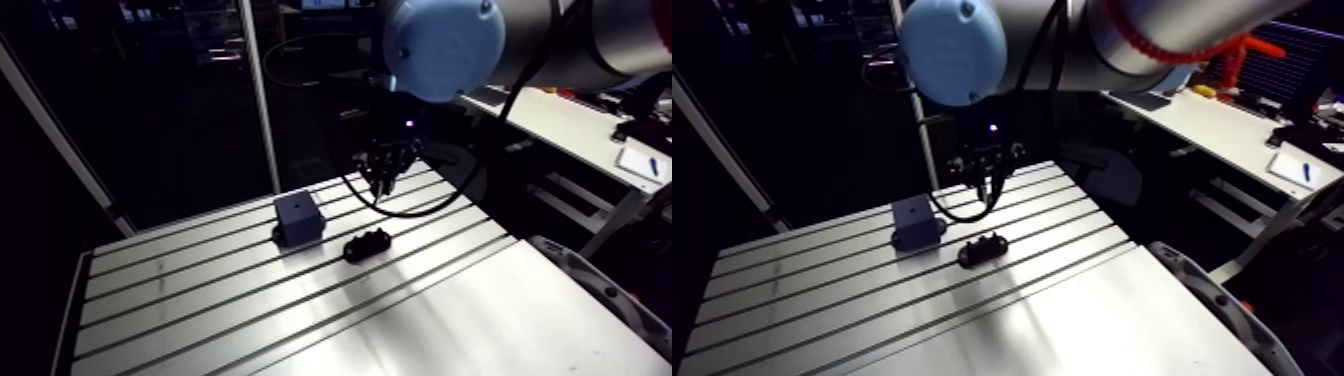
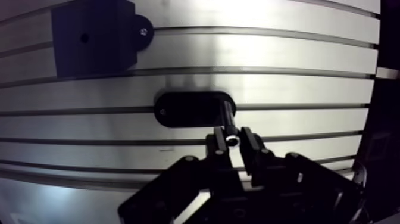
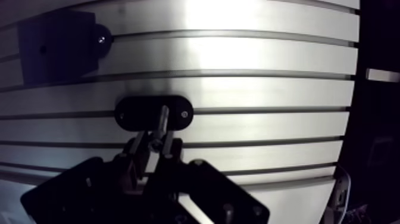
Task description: Pick up the M10 bolt and insert it into the hole until fully seated.
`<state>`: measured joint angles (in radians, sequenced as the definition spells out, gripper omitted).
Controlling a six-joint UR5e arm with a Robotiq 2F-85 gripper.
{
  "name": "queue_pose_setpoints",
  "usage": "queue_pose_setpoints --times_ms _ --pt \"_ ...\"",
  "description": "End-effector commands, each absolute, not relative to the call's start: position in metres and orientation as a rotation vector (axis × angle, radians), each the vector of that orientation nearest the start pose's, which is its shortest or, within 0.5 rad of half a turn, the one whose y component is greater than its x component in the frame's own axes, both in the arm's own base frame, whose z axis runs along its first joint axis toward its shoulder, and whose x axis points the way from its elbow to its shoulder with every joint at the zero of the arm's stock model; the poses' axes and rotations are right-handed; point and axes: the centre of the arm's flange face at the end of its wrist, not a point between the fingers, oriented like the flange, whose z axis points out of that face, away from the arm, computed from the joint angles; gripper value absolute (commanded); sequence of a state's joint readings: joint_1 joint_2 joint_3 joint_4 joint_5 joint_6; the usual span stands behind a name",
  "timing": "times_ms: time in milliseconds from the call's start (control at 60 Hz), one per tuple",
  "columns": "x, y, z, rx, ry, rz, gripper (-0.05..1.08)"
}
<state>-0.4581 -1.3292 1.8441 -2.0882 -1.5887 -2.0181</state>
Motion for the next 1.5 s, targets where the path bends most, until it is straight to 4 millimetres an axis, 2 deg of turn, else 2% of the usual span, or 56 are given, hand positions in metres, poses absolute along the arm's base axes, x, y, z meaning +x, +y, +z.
queue_pose_setpoints --times_ms 17,117,150,250,333,433,583,683,783,1017,1050,1183,1500 --pt "-0.564 0.113 0.333 0.08 3.086 0.046 1.08" --pt "-0.571 0.109 0.35 0.142 3.08 0.041 1.08" --pt "-0.578 0.095 0.361 0.124 3.076 0.037 1.08" --pt "-0.586 0.079 0.372 0.109 3.065 0.031 1.08" --pt "-0.591 0.075 0.377 0.113 3.053 0.023 1.08" --pt "-0.6 0.061 0.382 0.082 3.032 0.015 1.08" --pt "-0.606 0.058 0.385 0.09 3.011 0.006 1.08" --pt "-0.611 0.053 0.381 0.075 3.007 0.005 1.08" --pt "-0.618 0.04 0.368 0.042 2.988 -0.001 1.08" --pt "-0.631 0.03 0.342 0.06 2.955 -0.011 1.08" --pt "-0.634 0.022 0.336 0.05 2.947 -0.015 1.08" --pt "-0.639 0.01 0.333 0.033 2.945 -0.011 1.08" --pt "-0.642 0.007 0.327 0.066 2.94 -0.021 1.07"
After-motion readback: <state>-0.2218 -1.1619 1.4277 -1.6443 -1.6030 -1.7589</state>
